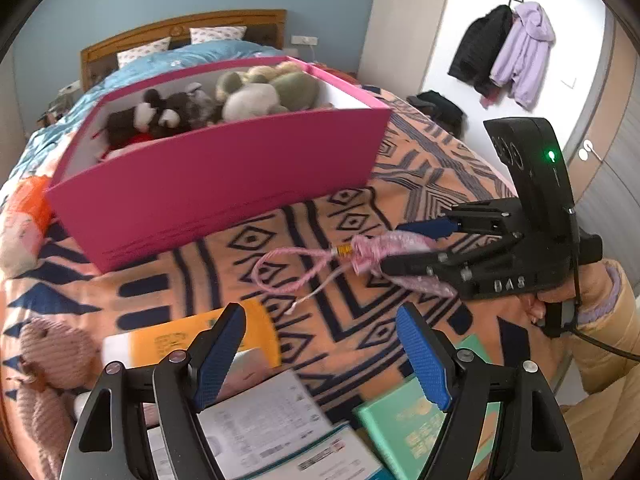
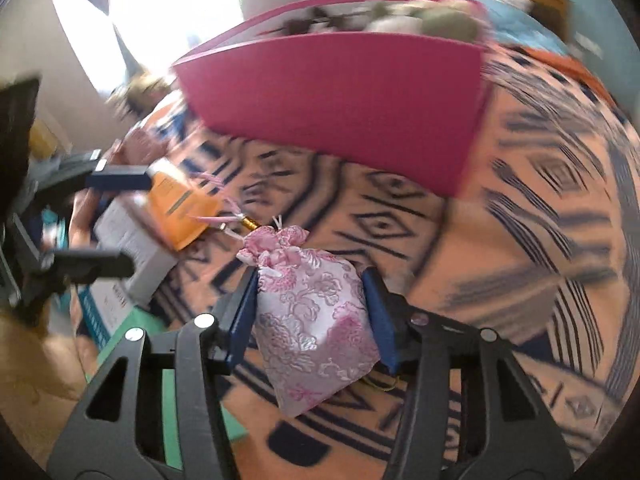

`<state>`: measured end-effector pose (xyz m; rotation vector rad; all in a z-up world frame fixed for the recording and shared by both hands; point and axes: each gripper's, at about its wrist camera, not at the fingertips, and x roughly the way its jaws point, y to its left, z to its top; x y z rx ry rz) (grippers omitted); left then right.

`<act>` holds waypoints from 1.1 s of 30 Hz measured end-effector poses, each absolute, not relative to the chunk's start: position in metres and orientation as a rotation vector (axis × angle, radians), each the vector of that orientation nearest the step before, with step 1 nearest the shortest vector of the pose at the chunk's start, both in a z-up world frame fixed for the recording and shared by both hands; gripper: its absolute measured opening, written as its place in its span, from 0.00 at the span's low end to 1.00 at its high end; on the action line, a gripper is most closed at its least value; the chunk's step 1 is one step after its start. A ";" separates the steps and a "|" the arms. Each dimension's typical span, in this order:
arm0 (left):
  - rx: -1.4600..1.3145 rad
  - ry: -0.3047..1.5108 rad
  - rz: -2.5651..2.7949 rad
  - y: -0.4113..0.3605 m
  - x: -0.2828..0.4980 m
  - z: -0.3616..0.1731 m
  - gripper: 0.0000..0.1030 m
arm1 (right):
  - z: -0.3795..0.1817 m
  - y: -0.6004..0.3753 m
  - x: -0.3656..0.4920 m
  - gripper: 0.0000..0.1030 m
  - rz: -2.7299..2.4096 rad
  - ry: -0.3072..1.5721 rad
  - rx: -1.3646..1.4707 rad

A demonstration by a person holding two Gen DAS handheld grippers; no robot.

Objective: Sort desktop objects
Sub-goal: 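Reach the right gripper to the pink lace pouch and close on it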

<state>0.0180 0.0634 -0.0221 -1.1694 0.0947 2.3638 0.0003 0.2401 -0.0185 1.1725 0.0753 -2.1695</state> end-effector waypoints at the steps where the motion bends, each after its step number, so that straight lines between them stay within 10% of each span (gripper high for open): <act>1: -1.178 0.096 2.348 0.068 0.016 -0.024 0.77 | -0.019 0.247 -0.001 0.52 -2.181 0.015 1.183; 16: -1.326 0.042 2.190 0.112 -0.003 -0.051 0.75 | -0.008 0.283 0.001 0.56 -2.166 -0.342 1.182; 33: -1.444 -0.132 2.086 0.115 -0.025 -0.064 0.29 | -0.032 0.290 0.012 0.50 -2.069 -0.363 1.217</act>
